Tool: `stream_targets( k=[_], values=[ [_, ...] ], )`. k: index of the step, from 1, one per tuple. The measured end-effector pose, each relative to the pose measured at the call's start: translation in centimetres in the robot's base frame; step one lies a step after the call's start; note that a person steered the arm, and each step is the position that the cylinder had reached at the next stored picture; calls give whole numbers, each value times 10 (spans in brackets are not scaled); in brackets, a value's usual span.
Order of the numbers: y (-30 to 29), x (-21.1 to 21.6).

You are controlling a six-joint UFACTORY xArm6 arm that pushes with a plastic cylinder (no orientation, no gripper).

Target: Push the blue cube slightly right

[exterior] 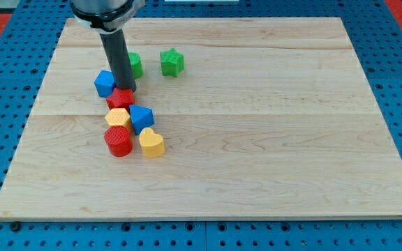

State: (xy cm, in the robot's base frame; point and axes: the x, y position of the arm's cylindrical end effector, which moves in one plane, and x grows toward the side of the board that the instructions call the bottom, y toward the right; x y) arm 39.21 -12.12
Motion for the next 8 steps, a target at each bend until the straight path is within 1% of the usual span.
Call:
stream_targets(
  k=[1,2,3,4,5,6,7,8],
  values=[
    [61,0],
    [65,-4],
    [63,-22],
    [152,-12],
    [168,-105],
    [78,-143],
    [-31,-150],
    [-115,-88]
  ],
)
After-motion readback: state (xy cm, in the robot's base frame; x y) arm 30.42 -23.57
